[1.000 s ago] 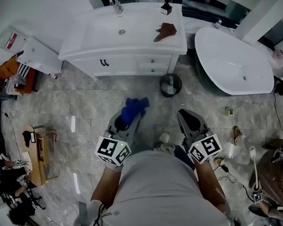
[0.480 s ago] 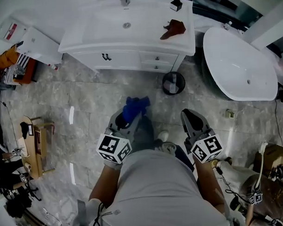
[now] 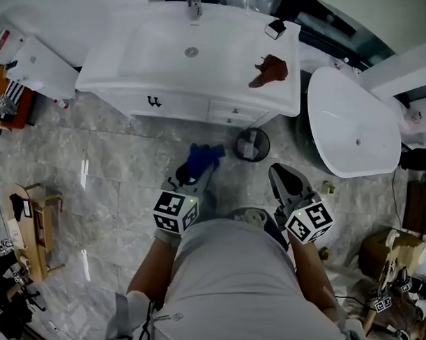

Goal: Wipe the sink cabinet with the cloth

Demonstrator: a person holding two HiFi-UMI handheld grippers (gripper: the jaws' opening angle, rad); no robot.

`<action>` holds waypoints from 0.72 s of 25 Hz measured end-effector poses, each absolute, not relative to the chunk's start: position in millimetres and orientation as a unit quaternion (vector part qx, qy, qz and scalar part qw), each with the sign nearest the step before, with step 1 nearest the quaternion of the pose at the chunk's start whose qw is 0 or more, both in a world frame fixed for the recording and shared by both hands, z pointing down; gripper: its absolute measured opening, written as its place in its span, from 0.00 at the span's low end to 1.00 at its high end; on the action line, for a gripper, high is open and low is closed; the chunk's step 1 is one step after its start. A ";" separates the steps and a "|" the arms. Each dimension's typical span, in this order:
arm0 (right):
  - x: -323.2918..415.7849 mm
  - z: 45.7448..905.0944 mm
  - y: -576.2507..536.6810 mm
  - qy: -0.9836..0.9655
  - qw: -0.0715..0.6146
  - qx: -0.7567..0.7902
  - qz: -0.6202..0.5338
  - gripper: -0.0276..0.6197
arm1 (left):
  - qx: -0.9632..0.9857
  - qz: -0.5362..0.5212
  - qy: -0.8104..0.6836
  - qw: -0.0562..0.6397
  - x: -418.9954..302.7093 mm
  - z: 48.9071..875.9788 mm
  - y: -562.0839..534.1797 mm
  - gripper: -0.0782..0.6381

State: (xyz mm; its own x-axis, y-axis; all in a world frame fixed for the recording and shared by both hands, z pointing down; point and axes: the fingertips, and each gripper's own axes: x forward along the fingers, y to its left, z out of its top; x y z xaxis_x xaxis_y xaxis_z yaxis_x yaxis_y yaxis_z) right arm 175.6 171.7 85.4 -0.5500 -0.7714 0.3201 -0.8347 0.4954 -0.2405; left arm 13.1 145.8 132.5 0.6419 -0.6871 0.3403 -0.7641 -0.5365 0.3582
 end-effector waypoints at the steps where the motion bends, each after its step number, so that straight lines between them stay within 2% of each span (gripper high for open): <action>1: 171.0 85.6 161.6 -0.859 0.086 0.467 0.191 0.10 | 0.871 0.084 -0.414 0.249 9.1 137.5 137.0 0.28; 6: 150.1 89.5 123.2 -0.862 0.098 0.452 0.207 0.10 | 0.861 0.134 -0.418 0.256 -4.9 169.2 110.1 0.28; 12: 123.5 112.6 91.0 -0.889 0.173 0.387 0.173 0.10 | 0.840 0.154 -0.445 0.270 -14.9 208.1 83.9 0.28; 18: 124.1 154.7 58.1 -0.900 0.214 0.321 0.202 0.10 | 0.819 0.152 -0.477 0.281 -3.5 242.3 50.1 0.28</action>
State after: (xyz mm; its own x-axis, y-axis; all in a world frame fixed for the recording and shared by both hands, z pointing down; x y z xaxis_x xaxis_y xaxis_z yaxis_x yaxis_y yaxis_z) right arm 124.1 58.1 154.7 -0.7028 -0.4908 0.5151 -0.6639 0.7125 -0.2270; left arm -3.5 50.1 242.3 0.4991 -0.6960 0.5162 -0.8663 -0.3876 0.3151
